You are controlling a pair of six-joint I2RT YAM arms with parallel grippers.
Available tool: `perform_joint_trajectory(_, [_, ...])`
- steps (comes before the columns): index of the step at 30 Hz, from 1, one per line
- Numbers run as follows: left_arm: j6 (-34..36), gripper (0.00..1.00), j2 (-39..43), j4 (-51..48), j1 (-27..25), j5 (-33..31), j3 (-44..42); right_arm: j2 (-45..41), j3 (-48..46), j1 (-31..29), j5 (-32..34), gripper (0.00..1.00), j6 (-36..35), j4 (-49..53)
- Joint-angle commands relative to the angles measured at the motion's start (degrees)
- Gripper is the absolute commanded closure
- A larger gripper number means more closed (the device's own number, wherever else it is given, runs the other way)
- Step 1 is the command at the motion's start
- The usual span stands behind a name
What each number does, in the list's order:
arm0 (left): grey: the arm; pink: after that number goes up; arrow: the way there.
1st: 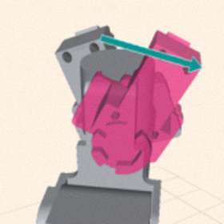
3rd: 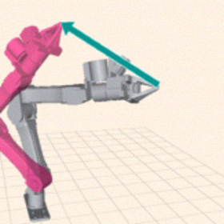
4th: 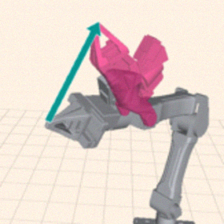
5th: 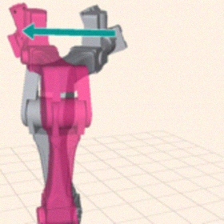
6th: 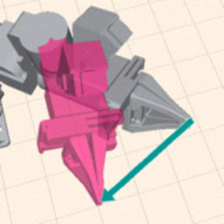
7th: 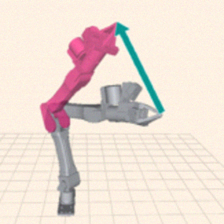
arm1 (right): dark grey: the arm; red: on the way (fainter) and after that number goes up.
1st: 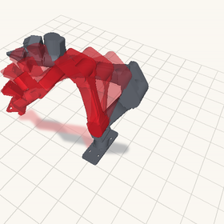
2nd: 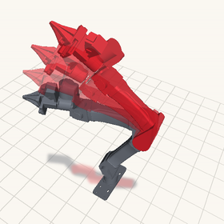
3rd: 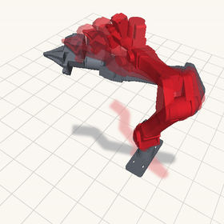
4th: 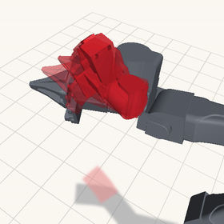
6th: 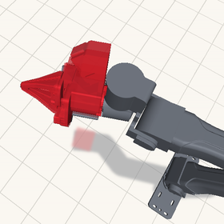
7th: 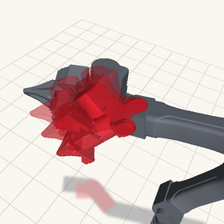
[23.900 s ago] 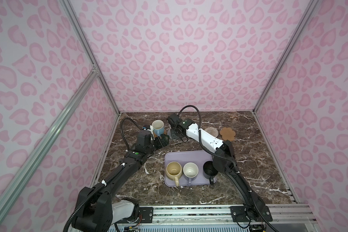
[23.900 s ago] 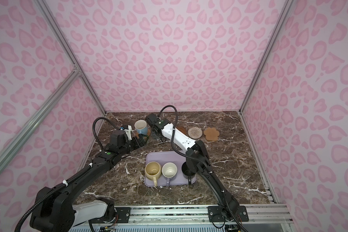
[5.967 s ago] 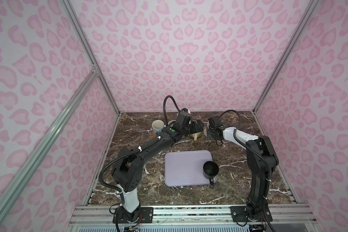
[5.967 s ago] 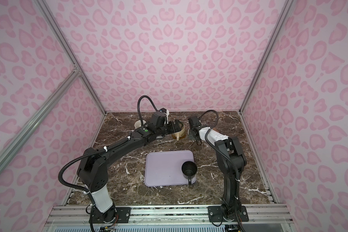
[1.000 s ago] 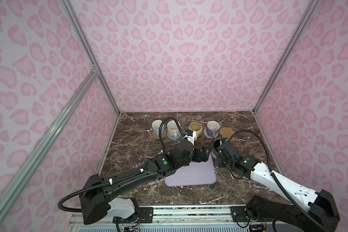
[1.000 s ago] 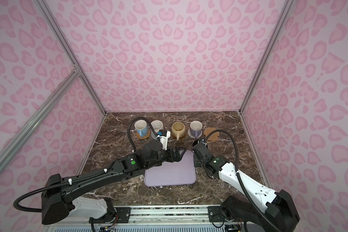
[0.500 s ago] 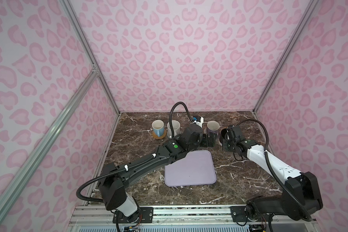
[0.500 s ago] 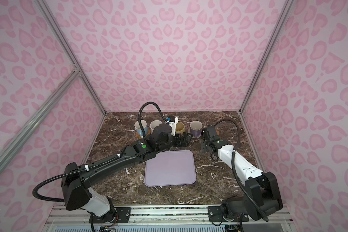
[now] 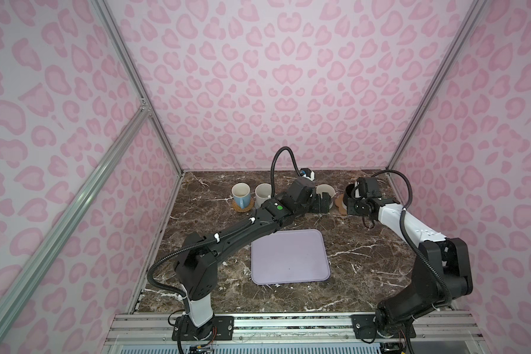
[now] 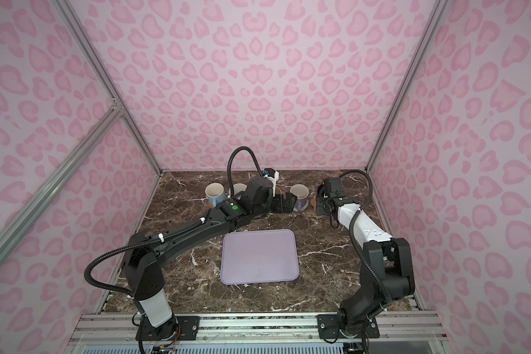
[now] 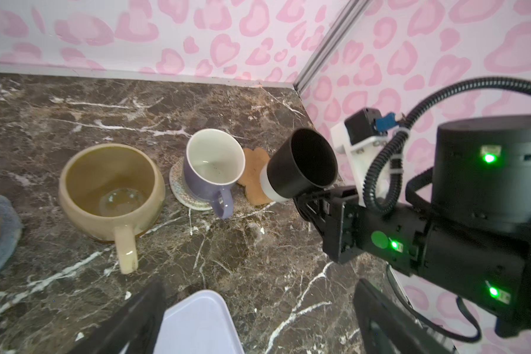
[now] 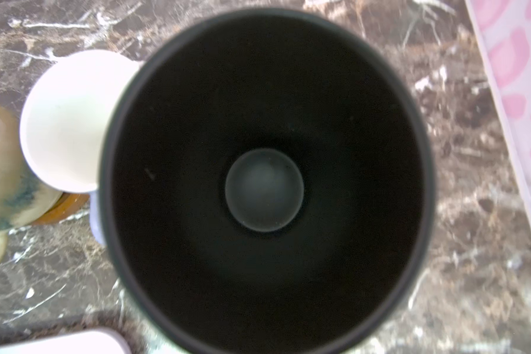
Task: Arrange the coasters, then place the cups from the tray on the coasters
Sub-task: 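Carry the black mug with the right gripper onto the cork paw coaster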
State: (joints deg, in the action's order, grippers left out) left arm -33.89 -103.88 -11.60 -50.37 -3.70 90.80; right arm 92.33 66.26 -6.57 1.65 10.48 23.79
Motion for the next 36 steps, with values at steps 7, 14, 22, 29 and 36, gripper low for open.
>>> perform_joint_trajectory(7, [0.2, 0.03, -3.7, 0.7, 0.2, 3.2, 3.8, 5.4, 2.2, 3.2, -1.6, 0.98, -5.9, -5.3])
perform_joint_trajectory(14, [-0.2, 0.03, -4.8, 0.8, 0.3, 4.3, 4.7, 6.5, 2.1, 3.1, -2.2, 0.98, -5.9, -6.1])
perform_joint_trajectory(22, [-0.5, 0.03, -4.4, 1.2, 0.3, 4.5, 4.0, 8.9, 2.6, 3.2, -3.3, 0.98, -6.1, -6.8])
perform_joint_trajectory(29, [-0.7, 0.03, -4.0, 1.8, 0.3, 4.4, 2.9, 10.2, 2.4, 3.1, -2.8, 0.98, -5.7, -6.3])
perform_joint_trajectory(36, [-0.8, 0.03, -3.4, 2.2, 0.3, 4.3, 2.2, 10.8, 3.4, 3.3, -4.4, 0.62, -5.8, -3.3])
